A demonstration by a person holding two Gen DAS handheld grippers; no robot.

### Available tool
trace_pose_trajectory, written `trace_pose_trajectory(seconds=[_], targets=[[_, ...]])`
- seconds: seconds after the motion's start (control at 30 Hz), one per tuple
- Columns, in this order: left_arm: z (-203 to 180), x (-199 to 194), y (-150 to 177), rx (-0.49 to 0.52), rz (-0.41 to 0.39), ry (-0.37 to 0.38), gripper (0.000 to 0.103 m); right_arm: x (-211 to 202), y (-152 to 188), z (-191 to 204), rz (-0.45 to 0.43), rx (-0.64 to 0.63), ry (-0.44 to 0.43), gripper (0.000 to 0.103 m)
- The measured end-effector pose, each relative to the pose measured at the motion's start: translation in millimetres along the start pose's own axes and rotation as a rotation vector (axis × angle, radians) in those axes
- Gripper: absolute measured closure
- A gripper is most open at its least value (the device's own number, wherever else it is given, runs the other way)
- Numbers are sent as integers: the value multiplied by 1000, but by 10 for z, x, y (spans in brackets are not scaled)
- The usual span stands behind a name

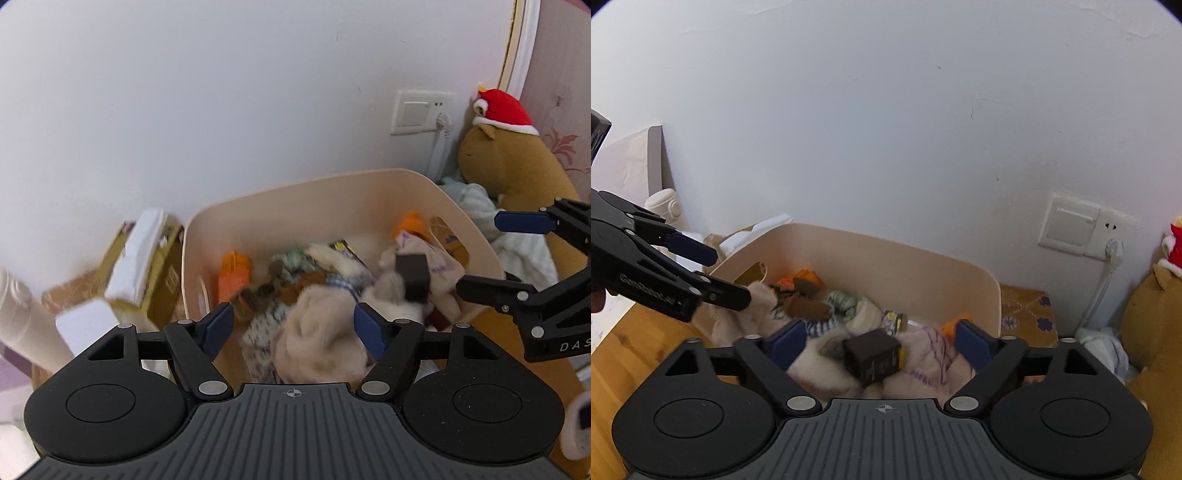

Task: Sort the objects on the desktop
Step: 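Carry the hair tie and black box over the basket and open both tools, then grasp the cartoon tissue pack with the left tool while the right tool grasps the blue-white tissue pack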

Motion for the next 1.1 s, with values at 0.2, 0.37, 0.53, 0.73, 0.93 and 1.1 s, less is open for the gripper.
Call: trace_pose_trajectory(seconds=[0.2, 0.37, 0.53, 0.73, 0.93, 1.1], targets=[[82, -161, 322, -14, 55, 46, 29, -163, 246, 222, 41, 48, -18, 0], [124, -172, 694, 12, 122, 41, 29, -189, 471, 419, 117, 54, -46, 0], [178, -133, 1041, 36, 203, 49, 29, -122, 645, 603, 205, 34, -84, 0], [193, -47, 1365, 85, 292, 42, 29, -76, 909, 804, 298, 9, -110, 0], [201, 107, 1696, 120, 400, 42, 29, -11, 1127, 905, 354, 28, -122, 0], [214, 229, 1847, 146, 433, 18, 29, 54, 1220, 885, 383, 36, -113, 0]])
Point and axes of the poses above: each gripper's, at about its wrist camera, not at the fingertips, and x roughly the way its jaws point, z to its left, y to its underside, the point moved 10 cm from there along x, roughly the way its jaws point, and after that the axes turned 15 degrees about -x, right-handed, at the moved point
